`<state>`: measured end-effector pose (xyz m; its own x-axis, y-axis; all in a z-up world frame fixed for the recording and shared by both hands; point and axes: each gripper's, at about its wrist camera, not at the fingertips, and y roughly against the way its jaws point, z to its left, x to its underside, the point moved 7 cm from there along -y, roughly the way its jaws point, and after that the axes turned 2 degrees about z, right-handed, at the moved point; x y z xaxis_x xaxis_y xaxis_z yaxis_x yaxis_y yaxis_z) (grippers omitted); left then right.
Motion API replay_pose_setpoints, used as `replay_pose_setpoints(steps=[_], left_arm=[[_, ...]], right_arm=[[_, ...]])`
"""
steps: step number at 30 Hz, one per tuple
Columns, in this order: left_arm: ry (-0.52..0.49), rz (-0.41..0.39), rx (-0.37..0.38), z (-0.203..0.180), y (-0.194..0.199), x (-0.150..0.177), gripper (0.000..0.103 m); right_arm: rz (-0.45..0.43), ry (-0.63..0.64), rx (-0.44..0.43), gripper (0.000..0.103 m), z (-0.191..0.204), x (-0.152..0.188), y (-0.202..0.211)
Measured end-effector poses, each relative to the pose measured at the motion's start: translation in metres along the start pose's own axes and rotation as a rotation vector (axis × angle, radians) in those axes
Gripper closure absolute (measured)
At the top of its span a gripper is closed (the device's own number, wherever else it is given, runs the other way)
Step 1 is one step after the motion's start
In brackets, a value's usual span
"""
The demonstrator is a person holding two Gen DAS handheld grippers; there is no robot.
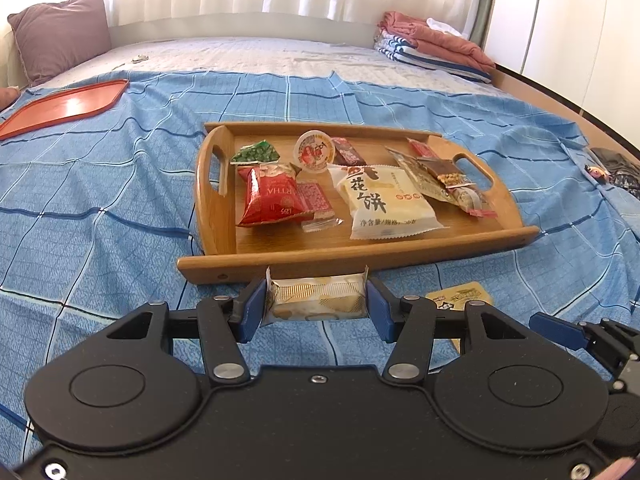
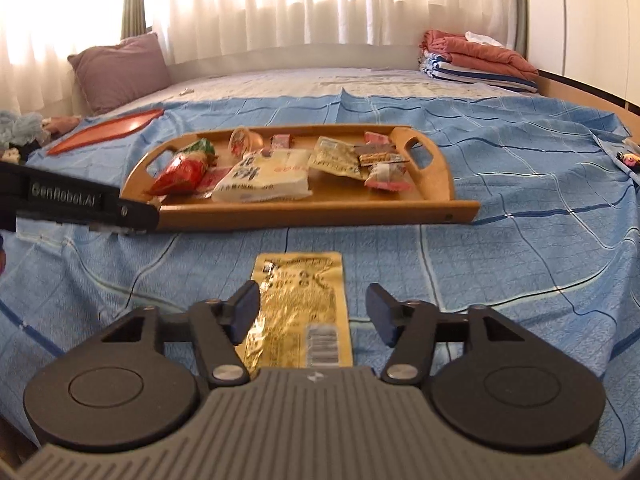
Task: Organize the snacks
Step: 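Lift and carry the pastry and yellow packet over the wooden tray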
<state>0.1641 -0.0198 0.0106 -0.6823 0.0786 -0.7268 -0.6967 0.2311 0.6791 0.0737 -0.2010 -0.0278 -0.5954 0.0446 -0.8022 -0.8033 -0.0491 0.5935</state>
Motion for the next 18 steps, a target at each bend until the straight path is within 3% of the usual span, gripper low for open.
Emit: replay_pose_setpoints(steps=[4,8,10,13,18], left_arm=[[0.0,-0.001,-0.005,0.002,-0.001,0.001,0.051],[0.003,0.005,-0.007,0.003,-0.002,0.003,0.051],[0.003,0.009,-0.006,0.004,-0.003,0.004,0.051],[0.002,0.013,-0.006,0.003,-0.005,0.004,0.051],[0.007,0.007,-0.005,0.003,-0.005,0.002,0.051]], right_arm=[[0.01,0.033,0.014,0.008,0.008,0.004,-0.007],[0.063,0.04,0.032,0.007,0.008,0.007,-0.019],[0.067,0.029,0.027,0.013,0.008,0.007,-0.022],[0.069,0.028,-0.009,0.037,0.012,0.002,-0.022],[0.044,0.011,-0.036,0.038,0.014,-0.008,-0.018]])
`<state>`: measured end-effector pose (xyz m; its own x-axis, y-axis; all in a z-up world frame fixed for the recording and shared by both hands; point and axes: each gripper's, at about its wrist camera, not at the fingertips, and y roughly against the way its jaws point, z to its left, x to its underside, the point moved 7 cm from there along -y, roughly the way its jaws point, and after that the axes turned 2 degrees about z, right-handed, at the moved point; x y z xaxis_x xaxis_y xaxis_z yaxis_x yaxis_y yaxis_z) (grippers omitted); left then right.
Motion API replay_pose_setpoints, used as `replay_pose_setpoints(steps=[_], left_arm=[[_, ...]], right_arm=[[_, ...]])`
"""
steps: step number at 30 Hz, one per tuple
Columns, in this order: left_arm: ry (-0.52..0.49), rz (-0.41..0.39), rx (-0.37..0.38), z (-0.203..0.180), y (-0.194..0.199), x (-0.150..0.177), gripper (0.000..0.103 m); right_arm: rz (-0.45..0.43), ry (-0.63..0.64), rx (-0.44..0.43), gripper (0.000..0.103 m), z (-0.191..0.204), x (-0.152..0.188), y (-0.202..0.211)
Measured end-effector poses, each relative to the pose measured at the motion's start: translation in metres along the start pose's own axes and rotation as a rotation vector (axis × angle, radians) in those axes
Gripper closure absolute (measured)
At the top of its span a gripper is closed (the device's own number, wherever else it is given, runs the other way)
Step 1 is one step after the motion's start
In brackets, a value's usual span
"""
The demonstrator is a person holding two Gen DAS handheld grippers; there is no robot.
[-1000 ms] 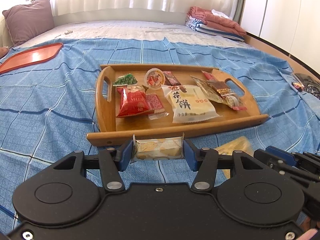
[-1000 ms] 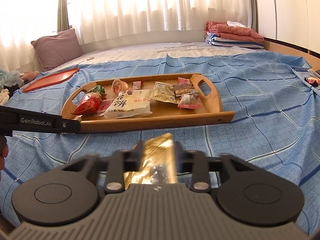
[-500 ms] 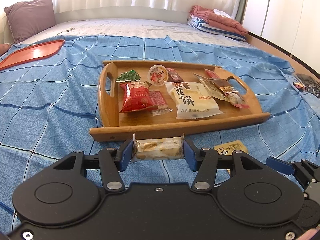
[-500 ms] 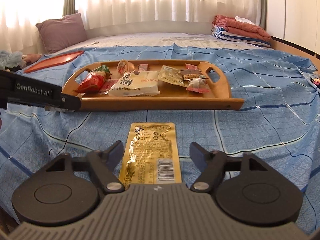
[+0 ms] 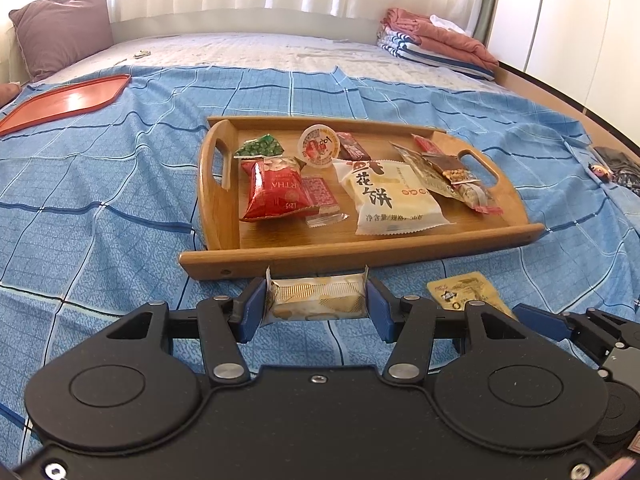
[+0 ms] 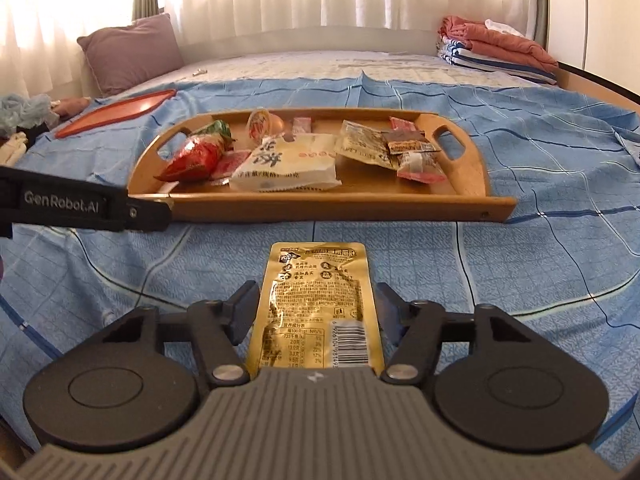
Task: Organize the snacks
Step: 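Lift and carry the pastry and yellow packet over the wooden tray, then lower the pastry and yellow packet into the tray with both grippers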
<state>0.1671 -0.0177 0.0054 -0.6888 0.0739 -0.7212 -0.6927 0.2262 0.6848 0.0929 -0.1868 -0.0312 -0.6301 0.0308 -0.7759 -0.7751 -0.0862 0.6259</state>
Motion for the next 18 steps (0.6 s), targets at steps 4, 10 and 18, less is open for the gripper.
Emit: replay_pose_setpoints(steps=[4,10,18], left_arm=[[-0.004,-0.011,-0.003,0.0,0.001,-0.004,0.051],[0.008,-0.022,-0.009,0.003,0.0,-0.011,0.052],[0.003,-0.075,-0.021,0.006,0.002,-0.039,0.052]], right_arm=[[-0.039,-0.012,-0.007,0.038,-0.001,-0.01,0.008],[-0.096,-0.045,-0.013,0.038,-0.009,-0.035,0.019],[-0.144,-0.063,-0.004,0.038,-0.024,-0.074,0.019]])
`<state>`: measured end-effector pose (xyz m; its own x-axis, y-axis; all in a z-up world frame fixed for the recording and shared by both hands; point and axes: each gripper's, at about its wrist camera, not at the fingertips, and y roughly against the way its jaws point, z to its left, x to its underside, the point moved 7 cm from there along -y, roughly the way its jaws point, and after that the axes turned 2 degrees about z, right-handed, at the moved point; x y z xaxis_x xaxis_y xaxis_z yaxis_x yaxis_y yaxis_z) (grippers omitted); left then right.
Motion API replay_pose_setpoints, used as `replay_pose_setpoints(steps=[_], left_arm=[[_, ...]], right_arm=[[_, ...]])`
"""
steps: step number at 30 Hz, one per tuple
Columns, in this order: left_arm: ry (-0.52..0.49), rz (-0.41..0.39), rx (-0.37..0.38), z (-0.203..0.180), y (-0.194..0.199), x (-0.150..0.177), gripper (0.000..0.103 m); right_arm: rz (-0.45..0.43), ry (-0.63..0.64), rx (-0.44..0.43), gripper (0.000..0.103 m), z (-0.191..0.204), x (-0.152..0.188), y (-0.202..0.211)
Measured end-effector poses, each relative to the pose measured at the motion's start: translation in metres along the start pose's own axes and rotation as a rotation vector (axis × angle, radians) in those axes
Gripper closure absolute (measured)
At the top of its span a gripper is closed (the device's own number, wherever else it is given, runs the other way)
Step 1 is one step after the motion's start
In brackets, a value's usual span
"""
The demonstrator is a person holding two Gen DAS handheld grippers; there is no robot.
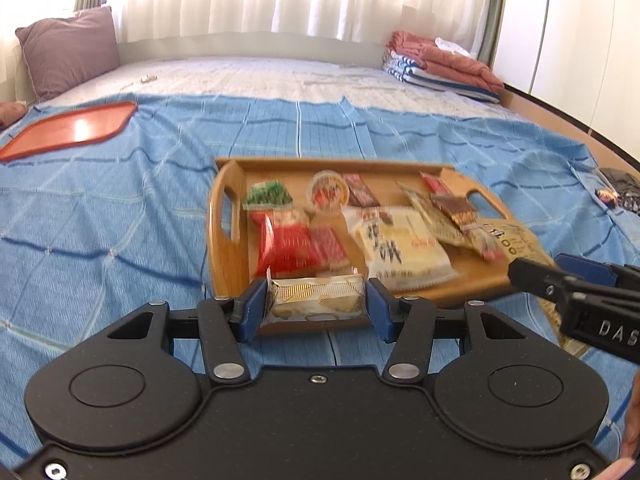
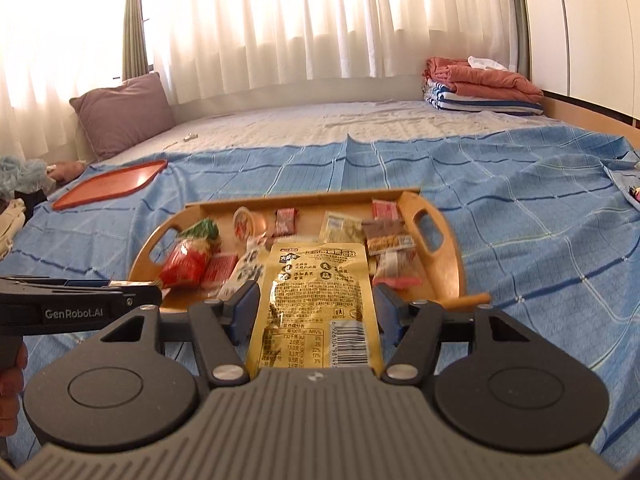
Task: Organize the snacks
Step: 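Lower the pastry and yellow packet into the tray with both grippers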
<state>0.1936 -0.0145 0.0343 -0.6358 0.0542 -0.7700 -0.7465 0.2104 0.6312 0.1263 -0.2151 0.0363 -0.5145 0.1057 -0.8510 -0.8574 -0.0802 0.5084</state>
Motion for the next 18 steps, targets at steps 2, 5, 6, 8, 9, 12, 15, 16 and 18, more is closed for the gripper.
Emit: replay_pose_setpoints(steps=[2,5,6,8,9,12,15,16,18], left_arm=[[0.004,-0.011,-0.003,0.001,-0.001,-0.009,0.052],[0.009,-0.027,-0.008,0.005,-0.002,-0.022,0.052],[0.012,-0.031,-0.007,0.006,-0.003,-0.026,0.052],[0.021,-0.036,-0.005,0.008,-0.005,-0.034,0.052],[0.026,-0.037,-0.006,0.011,-0.007,-0.038,0.052],[0.037,-0.042,-0.007,0.014,-0.011,-0.048,0.052],[0.047,-0.044,0.0,0.016,-0.016,-0.058,0.052],[0.049,-0.043,0.0,0.017,-0.018,-0.061,0.052],[0.051,-0.041,0.0,0.019,-0.022,-0.066,0.052]], right_arm=[[-0.009,-0.001,0.005,0.038,-0.004,-0.01,-0.003],[-0.022,-0.008,0.014,0.038,-0.01,-0.023,-0.007],[-0.024,-0.011,0.016,0.038,-0.012,-0.027,-0.009],[-0.028,-0.019,0.018,0.038,-0.016,-0.035,-0.012],[-0.03,-0.022,0.019,0.038,-0.019,-0.039,-0.013],[-0.031,-0.026,0.025,0.038,-0.023,-0.049,-0.019],[-0.028,-0.029,0.027,0.038,-0.026,-0.056,-0.025],[-0.026,-0.029,0.026,0.038,-0.027,-0.058,-0.027],[-0.021,-0.03,0.023,0.038,-0.028,-0.062,-0.031]])
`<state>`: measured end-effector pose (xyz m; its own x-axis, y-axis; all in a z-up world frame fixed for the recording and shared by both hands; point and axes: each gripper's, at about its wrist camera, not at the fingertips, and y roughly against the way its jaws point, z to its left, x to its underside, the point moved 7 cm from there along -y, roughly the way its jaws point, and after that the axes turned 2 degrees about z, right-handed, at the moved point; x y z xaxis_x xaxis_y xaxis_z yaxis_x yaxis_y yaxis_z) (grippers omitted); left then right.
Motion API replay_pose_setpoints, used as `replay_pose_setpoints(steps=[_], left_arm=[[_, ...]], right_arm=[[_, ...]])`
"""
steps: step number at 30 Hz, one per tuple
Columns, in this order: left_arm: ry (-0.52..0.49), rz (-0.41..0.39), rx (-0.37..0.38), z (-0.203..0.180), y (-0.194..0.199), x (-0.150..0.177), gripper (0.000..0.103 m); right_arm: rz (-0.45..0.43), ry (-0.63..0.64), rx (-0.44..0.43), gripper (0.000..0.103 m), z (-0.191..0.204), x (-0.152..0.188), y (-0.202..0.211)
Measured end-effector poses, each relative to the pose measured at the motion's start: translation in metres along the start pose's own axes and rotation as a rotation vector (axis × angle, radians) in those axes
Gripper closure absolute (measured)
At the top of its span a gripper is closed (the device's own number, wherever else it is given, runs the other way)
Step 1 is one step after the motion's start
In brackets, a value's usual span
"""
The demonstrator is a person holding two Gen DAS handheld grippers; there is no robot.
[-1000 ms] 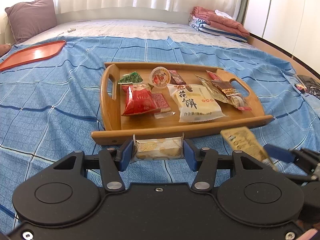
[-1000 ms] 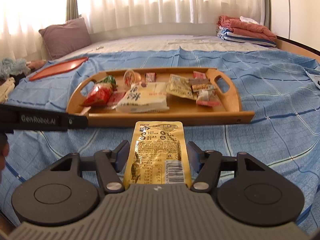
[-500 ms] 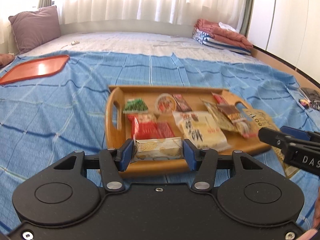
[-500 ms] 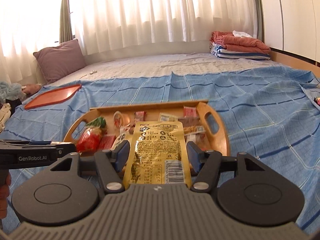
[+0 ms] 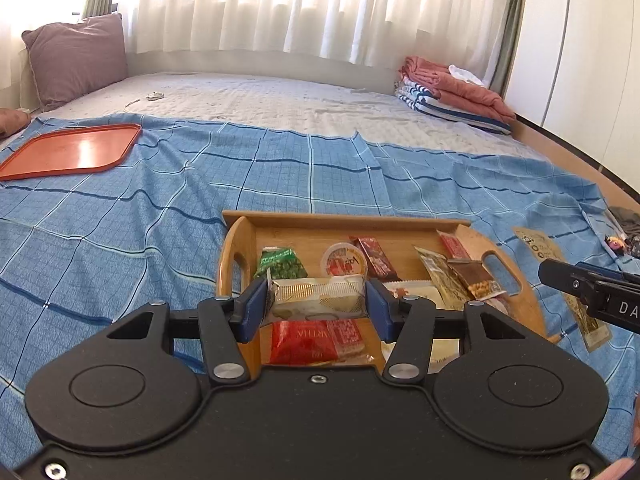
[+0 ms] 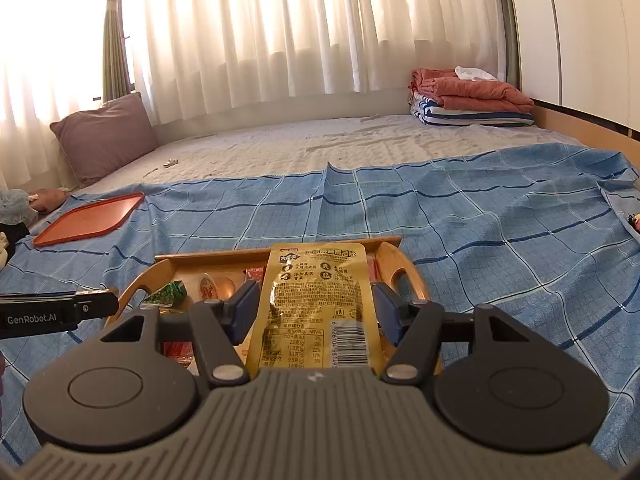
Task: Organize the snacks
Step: 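Lower the pastry and yellow packet into the tray with both grippers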
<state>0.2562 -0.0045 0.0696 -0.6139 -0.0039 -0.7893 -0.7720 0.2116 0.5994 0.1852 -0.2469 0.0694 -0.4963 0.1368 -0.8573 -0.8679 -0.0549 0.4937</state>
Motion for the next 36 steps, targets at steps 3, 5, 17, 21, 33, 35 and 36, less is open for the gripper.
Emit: replay_pose_setpoints(steps=[3,5,17,21,33,35,36], left_arm=[[0.005,-0.003,0.003,0.001,-0.006,-0.008,0.052],[0.009,-0.001,0.006,0.001,-0.012,-0.014,0.052],[0.026,0.074,0.025,-0.002,-0.067,-0.059,0.052],[0.027,0.108,0.013,0.0,-0.088,-0.067,0.052],[0.084,0.238,-0.018,0.023,-0.157,-0.068,0.052],[0.087,0.251,-0.03,0.026,-0.166,-0.067,0.052],[0.088,0.256,-0.033,0.028,-0.17,-0.066,0.052]], right_arm=[[0.007,-0.002,-0.002,0.038,-0.001,-0.004,-0.006],[0.012,-0.003,-0.004,0.038,-0.001,-0.007,-0.011],[0.075,-0.004,-0.032,0.038,0.0,-0.038,-0.053],[0.12,-0.043,-0.058,0.038,-0.002,-0.043,-0.073],[0.217,-0.089,-0.042,0.038,-0.007,-0.039,-0.133],[0.227,-0.074,-0.034,0.038,-0.006,-0.037,-0.139],[0.232,-0.067,-0.033,0.038,-0.005,-0.037,-0.142]])
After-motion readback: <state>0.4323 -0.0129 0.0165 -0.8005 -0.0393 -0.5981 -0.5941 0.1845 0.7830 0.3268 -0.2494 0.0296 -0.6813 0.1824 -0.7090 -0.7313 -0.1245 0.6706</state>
